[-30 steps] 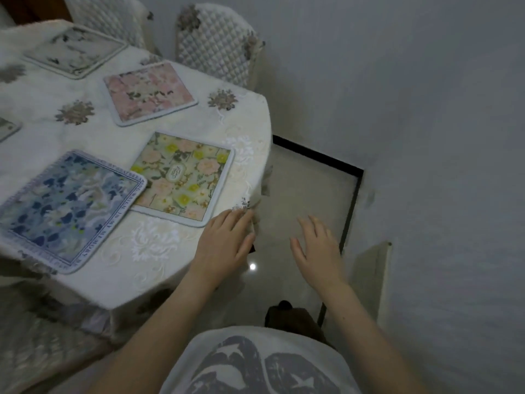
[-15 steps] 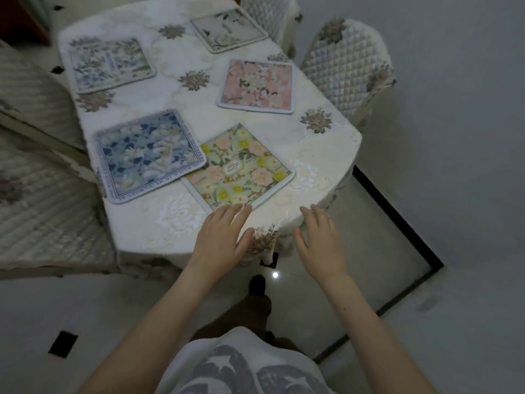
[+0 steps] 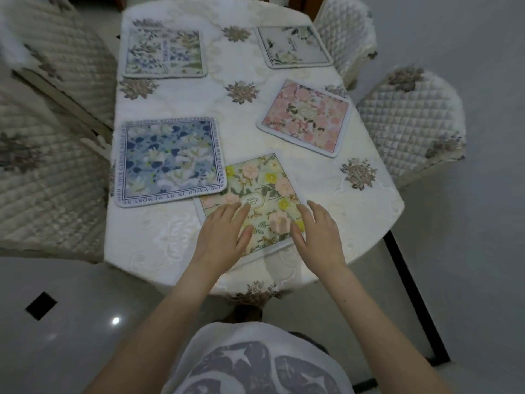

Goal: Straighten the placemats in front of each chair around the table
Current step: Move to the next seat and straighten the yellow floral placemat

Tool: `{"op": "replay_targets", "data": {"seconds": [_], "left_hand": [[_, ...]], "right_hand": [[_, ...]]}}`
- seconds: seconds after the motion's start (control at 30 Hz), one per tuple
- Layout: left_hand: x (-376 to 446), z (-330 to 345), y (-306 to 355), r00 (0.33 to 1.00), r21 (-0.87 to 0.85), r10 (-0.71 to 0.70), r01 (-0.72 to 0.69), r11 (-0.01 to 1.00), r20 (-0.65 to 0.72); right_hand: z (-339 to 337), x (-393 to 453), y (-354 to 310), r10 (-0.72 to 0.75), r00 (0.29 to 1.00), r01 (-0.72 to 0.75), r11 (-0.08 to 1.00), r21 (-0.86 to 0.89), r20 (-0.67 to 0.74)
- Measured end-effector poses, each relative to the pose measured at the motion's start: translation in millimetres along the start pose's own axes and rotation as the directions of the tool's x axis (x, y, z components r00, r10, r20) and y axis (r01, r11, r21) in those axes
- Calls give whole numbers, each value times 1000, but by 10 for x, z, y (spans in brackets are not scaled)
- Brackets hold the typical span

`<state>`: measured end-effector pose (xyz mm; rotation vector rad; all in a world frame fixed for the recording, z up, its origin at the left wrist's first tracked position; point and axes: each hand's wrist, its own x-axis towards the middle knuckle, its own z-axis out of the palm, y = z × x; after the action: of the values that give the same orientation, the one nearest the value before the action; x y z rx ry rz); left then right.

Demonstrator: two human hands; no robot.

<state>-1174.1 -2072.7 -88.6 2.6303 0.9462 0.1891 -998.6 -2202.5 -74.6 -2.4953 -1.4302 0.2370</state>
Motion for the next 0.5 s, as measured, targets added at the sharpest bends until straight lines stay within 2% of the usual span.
{"op": "replay_targets", "data": {"seconds": [0.13,0.27,0.4,0.5], "left_hand": [[253,-46,-134,990,-46,-106,102,994,-90],[348,117,-306,944,-144,-316,300,943,-100],[371,352,-377,824,-289,-567,537,793,-24],[351,521,-364,707,-342,-703,682,647,78]], "right_hand": [[-15,529,81,-76,996,77,997,-26,37],[90,973,228,-94,992,96,995,-13,86],[329,1286,377,-40,983,32,998,51,180],[527,1402,462,53,957,-87,990,109,287]]}}
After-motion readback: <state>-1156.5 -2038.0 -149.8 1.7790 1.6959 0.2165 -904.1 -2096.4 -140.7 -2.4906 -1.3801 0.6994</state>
